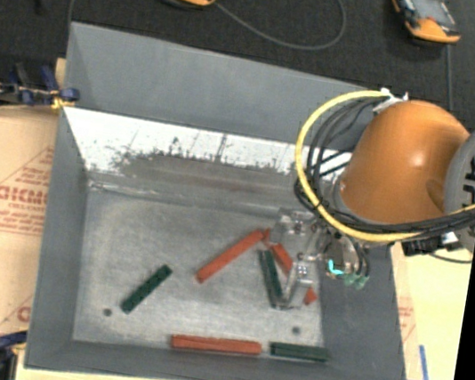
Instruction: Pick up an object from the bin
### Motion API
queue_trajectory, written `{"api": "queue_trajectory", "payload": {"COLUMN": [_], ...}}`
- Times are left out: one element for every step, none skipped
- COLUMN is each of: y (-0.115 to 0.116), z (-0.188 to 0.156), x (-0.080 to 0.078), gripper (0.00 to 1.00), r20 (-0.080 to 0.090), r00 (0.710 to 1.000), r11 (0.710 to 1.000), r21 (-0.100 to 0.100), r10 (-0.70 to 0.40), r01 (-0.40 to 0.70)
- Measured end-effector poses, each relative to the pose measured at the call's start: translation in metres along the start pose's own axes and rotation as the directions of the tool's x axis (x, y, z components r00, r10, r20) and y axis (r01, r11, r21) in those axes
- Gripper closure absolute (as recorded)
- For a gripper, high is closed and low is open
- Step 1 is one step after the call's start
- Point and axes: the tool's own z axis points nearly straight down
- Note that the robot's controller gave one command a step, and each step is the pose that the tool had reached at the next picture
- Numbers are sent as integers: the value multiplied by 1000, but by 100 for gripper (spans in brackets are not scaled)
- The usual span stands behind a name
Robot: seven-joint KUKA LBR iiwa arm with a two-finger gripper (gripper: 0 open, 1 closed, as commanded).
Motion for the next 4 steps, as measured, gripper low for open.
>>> {"api": "queue_trajectory", "payload": {"y": [42,33,36,41], "z": [87,127,138,175], "x": [-75,-83,-104,-84], "gripper": [0,0,0,0], "r20": [7,3,7,8], "r00": [918,690,553,516], "r11": [918,690,553,516], "r21": [2,3,8,8], "r10": [-396,-724,-833,-857], "r01": [396,724,833,857]}}
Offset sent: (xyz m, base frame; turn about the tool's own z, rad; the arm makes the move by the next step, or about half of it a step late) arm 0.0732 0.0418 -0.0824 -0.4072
